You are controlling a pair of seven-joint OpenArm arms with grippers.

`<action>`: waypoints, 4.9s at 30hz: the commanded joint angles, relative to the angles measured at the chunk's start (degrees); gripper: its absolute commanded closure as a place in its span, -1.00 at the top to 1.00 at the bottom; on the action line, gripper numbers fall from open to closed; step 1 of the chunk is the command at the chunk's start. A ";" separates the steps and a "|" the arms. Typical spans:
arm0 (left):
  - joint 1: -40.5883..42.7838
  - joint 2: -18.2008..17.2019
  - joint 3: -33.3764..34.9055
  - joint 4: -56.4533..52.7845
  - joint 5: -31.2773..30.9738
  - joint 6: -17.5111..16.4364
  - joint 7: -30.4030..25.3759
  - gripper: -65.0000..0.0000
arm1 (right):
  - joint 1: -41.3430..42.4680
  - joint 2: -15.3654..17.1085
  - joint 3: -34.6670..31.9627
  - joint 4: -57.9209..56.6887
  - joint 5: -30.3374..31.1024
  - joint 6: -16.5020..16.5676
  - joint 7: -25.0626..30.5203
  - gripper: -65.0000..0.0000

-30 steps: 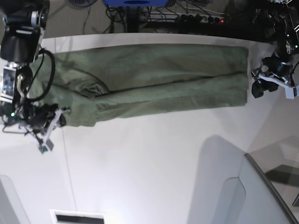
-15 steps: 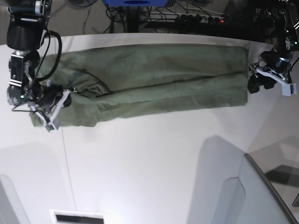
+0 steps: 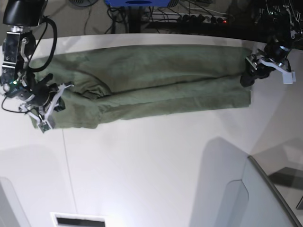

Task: Layout the t-shirt on the table in an organized manner, then fold the t-shirt properly

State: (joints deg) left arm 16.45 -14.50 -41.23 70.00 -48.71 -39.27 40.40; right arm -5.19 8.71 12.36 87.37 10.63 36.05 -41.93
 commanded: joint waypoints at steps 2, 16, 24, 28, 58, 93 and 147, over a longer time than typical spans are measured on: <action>-2.60 -1.01 -0.57 -2.52 1.98 -0.73 -0.97 0.98 | -0.04 0.48 -0.01 0.50 0.58 0.30 1.01 -0.97; -7.88 1.62 -0.31 -12.90 13.85 -0.73 -6.51 0.98 | -1.18 0.48 0.17 0.58 0.58 0.30 1.10 -0.98; -7.52 1.97 2.07 -14.13 13.76 -0.73 -9.24 0.04 | -1.18 0.48 0.17 0.85 0.58 0.30 1.10 -0.98; -7.96 1.36 2.24 -15.97 13.76 -0.73 -10.20 -0.73 | -1.18 0.48 0.17 0.93 0.58 0.30 1.10 -0.98; -0.84 14.63 17.45 23.50 49.19 13.99 -14.95 -1.00 | -0.74 0.48 0.17 1.02 0.66 0.30 0.75 -0.98; -6.29 18.85 38.73 13.56 49.19 21.64 -14.95 -1.00 | -0.74 0.48 0.17 1.02 0.66 0.30 0.75 -0.98; 2.41 9.45 8.57 32.11 47.43 21.29 -1.06 -1.00 | 4.97 -12.71 -16.54 4.28 0.75 0.39 -6.38 -0.43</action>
State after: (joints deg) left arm 18.98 -4.29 -32.60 101.10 -0.91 -18.20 40.45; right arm -0.84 -3.79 -4.10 90.78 10.44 36.03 -49.06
